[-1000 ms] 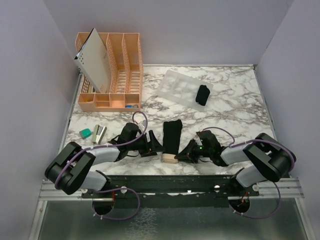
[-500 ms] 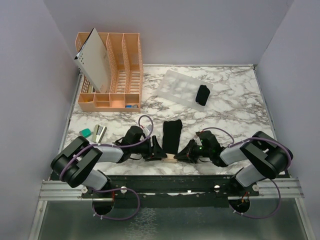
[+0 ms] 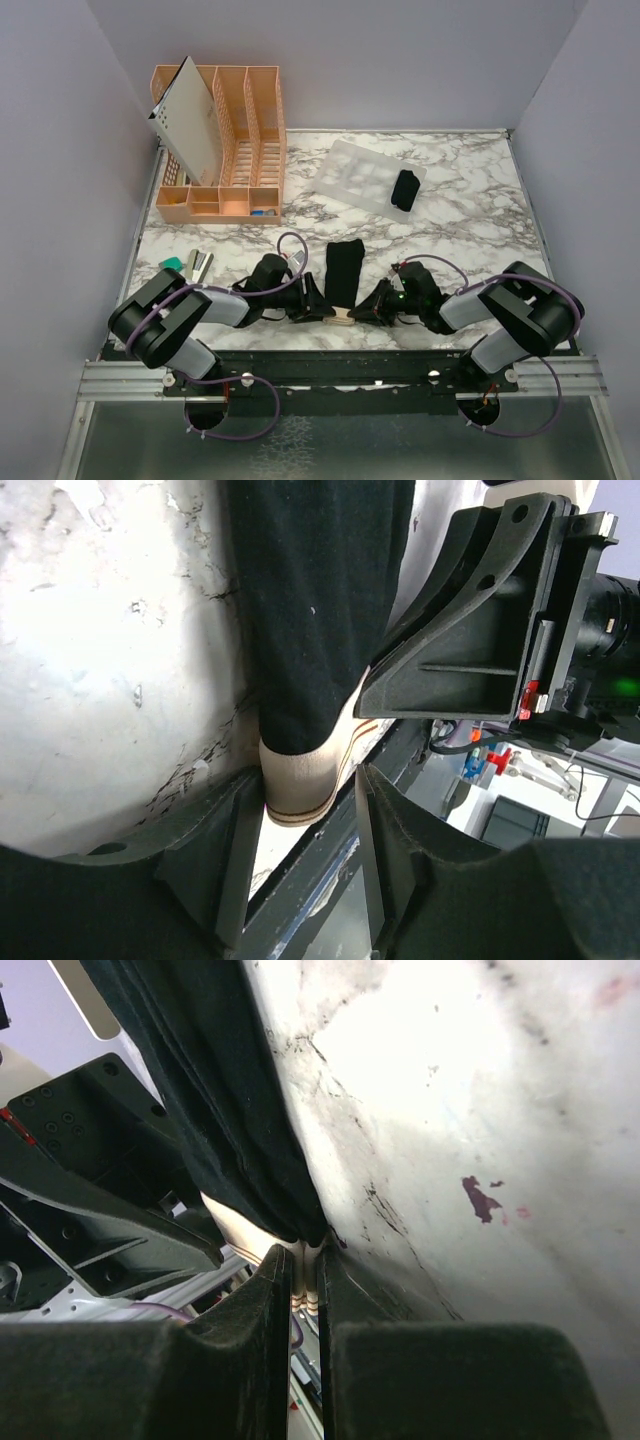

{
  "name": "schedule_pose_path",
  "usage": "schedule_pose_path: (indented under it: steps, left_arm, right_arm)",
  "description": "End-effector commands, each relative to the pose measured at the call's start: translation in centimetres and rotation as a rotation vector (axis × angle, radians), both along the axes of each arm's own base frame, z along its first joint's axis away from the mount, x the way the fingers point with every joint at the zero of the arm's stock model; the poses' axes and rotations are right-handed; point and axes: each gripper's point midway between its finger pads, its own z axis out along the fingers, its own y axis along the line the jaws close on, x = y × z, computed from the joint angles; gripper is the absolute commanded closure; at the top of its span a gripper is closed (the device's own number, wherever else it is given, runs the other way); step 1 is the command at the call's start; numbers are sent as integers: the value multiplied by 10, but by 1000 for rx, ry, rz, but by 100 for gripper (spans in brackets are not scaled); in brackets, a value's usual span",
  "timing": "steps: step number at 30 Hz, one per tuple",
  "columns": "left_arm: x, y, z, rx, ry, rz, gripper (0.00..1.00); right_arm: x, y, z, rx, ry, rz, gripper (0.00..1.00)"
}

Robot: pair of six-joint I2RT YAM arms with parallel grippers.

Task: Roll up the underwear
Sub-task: Roll the underwear to the center of the board.

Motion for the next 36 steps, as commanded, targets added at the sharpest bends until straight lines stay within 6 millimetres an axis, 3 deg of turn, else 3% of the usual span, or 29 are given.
schedule_pose_path:
  steps: [1,15,20,22,24,29,32,36]
  left_arm:
    - [-25,43,-70,284,121,62,50]
    - [-22,45,-68,283,105,105,66]
    - [-17,40,-63,270,98,115,78]
    - [-15,36,-60,258,95,104,87]
    - [-14,33,-58,247,92,92,96]
    - [-10,26,-52,223,85,66,100]
    - [-11,28,-51,222,86,50,100]
    - [-8,38,-50,262,85,27,100]
  right_arm:
    - [-21,-20,-35,-120,107,-7,99]
    - [-19,-17,-32,-120,97,9,98]
    - [-16,-14,-27,-106,68,31,95]
    - [-12,-7,-19,-81,18,68,87]
    - [-7,-2,-10,-68,-43,102,69]
    - [7,-12,-2,-181,-166,119,38]
    - [14,-22,2,-252,-238,118,32]
    - [26,-31,11,-319,-390,152,31]
